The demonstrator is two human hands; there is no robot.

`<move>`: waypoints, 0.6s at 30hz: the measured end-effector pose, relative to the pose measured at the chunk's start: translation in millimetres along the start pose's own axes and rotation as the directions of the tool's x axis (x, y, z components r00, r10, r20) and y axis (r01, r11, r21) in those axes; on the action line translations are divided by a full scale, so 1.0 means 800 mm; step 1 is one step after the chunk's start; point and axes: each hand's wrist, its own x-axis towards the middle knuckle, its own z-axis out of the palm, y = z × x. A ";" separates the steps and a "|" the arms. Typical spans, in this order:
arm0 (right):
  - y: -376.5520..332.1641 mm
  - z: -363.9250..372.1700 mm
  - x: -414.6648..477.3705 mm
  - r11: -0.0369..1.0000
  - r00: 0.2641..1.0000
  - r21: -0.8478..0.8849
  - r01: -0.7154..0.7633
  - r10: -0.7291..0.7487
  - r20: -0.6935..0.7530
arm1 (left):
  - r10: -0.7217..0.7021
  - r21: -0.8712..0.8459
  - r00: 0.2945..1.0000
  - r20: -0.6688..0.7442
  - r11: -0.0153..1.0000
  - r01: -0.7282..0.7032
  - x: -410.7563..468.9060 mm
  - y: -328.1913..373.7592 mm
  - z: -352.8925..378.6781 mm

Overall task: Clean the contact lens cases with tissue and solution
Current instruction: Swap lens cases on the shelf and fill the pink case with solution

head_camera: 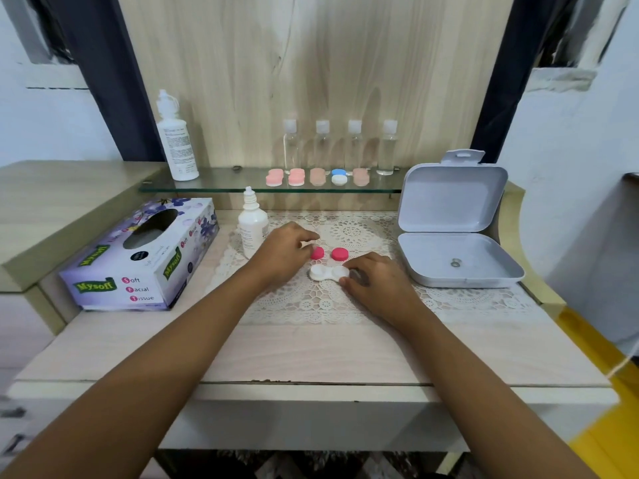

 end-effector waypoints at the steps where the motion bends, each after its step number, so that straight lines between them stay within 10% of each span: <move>1: 0.000 0.000 0.000 1.000 1.000 -0.001 -0.001 0.001 0.001 | -0.045 -0.006 0.997 0.057 0.999 0.046 0.005 -0.001 0.001; 9: -0.001 -0.001 0.000 1.000 1.000 0.000 0.002 -0.002 -0.002 | -0.116 0.068 0.962 0.248 0.992 0.102 0.027 -0.002 0.004; 18: -0.002 -0.002 -0.001 1.000 1.000 -0.003 0.009 -0.009 -0.002 | -0.041 -0.116 0.991 0.127 0.992 0.056 -0.001 0.005 -0.006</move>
